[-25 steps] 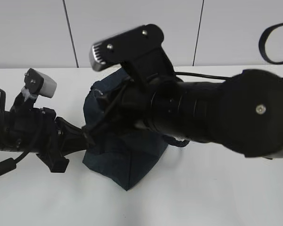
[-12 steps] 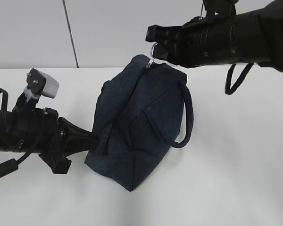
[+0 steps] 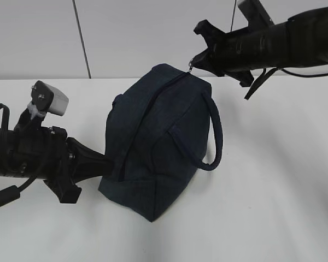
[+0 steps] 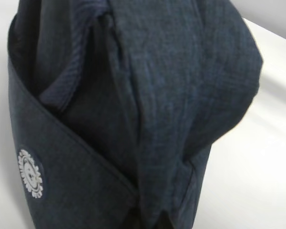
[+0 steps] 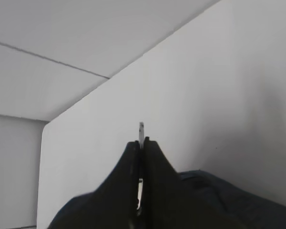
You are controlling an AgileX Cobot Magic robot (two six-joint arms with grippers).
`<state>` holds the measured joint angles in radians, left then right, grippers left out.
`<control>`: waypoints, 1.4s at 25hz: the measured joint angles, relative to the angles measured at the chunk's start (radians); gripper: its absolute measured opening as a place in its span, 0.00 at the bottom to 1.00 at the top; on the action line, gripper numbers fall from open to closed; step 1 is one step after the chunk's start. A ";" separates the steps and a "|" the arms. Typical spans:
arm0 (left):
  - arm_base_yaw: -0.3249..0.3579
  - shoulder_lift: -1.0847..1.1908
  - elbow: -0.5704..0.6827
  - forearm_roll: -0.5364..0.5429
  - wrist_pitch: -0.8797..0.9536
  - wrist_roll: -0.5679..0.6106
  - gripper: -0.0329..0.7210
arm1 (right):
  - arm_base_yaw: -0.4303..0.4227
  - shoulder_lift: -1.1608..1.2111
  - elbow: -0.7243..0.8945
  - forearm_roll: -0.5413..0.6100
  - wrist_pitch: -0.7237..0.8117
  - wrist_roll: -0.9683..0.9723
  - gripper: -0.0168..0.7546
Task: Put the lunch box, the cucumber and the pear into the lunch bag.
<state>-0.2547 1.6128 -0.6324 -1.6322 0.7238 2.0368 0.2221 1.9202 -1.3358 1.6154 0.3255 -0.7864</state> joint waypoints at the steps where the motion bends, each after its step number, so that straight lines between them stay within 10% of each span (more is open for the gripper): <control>1: 0.000 0.000 0.000 0.000 0.000 0.000 0.05 | -0.020 0.036 -0.019 0.034 0.018 0.000 0.02; 18: 0.000 0.000 0.000 0.000 -0.004 0.000 0.05 | -0.108 0.289 -0.064 0.174 0.213 0.124 0.03; 22: 0.000 0.000 0.000 -0.001 -0.021 -0.001 0.12 | -0.114 0.293 -0.078 0.176 0.226 0.039 0.28; 27: 0.000 0.000 0.000 0.000 -0.037 -0.053 0.48 | -0.139 0.294 -0.115 0.174 0.294 -0.046 0.81; 35: 0.000 -0.116 0.000 0.187 -0.131 -0.343 0.63 | -0.177 0.108 -0.117 0.005 0.367 -0.193 0.75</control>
<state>-0.2547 1.4966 -0.6324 -1.4454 0.5927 1.6933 0.0455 2.0287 -1.4525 1.6201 0.6923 -0.9798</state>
